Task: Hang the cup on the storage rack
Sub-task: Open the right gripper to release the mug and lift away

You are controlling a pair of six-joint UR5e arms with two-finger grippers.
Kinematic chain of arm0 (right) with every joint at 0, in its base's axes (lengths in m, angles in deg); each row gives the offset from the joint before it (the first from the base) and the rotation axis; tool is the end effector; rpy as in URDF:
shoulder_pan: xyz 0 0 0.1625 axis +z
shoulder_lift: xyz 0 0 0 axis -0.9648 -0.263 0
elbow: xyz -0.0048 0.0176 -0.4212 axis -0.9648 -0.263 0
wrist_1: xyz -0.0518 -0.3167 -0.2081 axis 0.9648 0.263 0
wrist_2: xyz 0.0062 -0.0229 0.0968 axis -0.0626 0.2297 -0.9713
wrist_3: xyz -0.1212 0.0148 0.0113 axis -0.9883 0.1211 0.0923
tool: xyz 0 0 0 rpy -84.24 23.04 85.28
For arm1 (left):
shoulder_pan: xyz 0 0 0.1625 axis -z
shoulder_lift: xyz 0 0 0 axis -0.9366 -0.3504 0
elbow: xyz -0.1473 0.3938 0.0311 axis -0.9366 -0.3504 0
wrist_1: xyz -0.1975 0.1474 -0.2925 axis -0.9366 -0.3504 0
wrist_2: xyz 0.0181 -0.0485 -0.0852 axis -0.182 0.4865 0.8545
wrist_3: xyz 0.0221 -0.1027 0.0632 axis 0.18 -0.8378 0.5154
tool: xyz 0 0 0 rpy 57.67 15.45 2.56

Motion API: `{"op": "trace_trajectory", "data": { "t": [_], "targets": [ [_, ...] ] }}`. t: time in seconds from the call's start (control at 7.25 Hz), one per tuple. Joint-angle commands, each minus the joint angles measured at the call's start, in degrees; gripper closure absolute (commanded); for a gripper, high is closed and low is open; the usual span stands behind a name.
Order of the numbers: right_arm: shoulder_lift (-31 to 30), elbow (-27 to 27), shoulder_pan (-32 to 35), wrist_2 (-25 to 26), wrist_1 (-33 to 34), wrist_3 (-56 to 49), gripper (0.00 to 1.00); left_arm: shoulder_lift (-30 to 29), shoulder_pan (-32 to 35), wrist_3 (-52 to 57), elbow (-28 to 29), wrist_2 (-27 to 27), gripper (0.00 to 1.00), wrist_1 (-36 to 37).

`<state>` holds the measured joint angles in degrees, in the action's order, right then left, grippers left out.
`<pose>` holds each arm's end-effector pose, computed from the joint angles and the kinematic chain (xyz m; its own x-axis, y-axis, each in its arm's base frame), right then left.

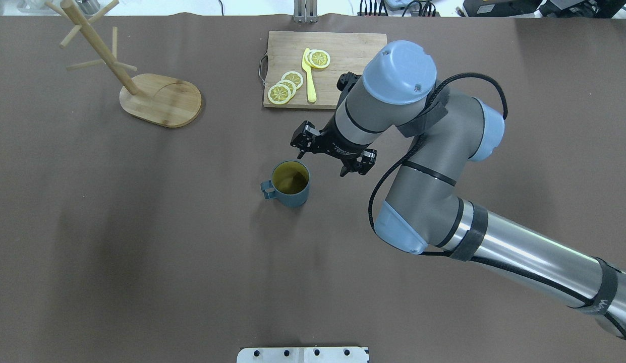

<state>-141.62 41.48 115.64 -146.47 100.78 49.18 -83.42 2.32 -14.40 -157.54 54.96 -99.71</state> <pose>-0.4442 -0.4710 0.2294 0.4459 0.2913 0.8464 -0.1627 0.9562 -0.2433 0.1058 -0.4582 0.5449 0.5382 0.0845 -0.8386 0.1017 0.9812 0.1642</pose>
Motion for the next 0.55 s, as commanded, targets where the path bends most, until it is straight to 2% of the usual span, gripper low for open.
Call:
{"op": "trace_trajectory", "data": {
  "t": [0.0, 0.14, 0.28, 0.41],
  "targets": [
    [-7.6, 2.4, 6.5, -5.2, 0.0, -9.6, 0.00, -4.5, -6.5, -7.2, -3.4, -0.5, 0.02, -1.4],
    [-10.1, 2.0, 8.2, -5.3, 0.0, -13.7, 0.00, -8.4, -10.2, -7.0, -3.8, -2.0, 0.03, -1.5],
    [-11.8, 1.8, 9.9, -5.5, 0.1, -17.8, 0.00, -10.8, -15.1, -7.3, -5.2, -6.2, 0.03, -1.5],
    [-12.7, 1.0, 10.6, -5.4, 0.0, -20.5, 0.00, -10.9, -19.6, -6.5, -7.7, -12.0, 0.02, -1.8]
  ]
}}
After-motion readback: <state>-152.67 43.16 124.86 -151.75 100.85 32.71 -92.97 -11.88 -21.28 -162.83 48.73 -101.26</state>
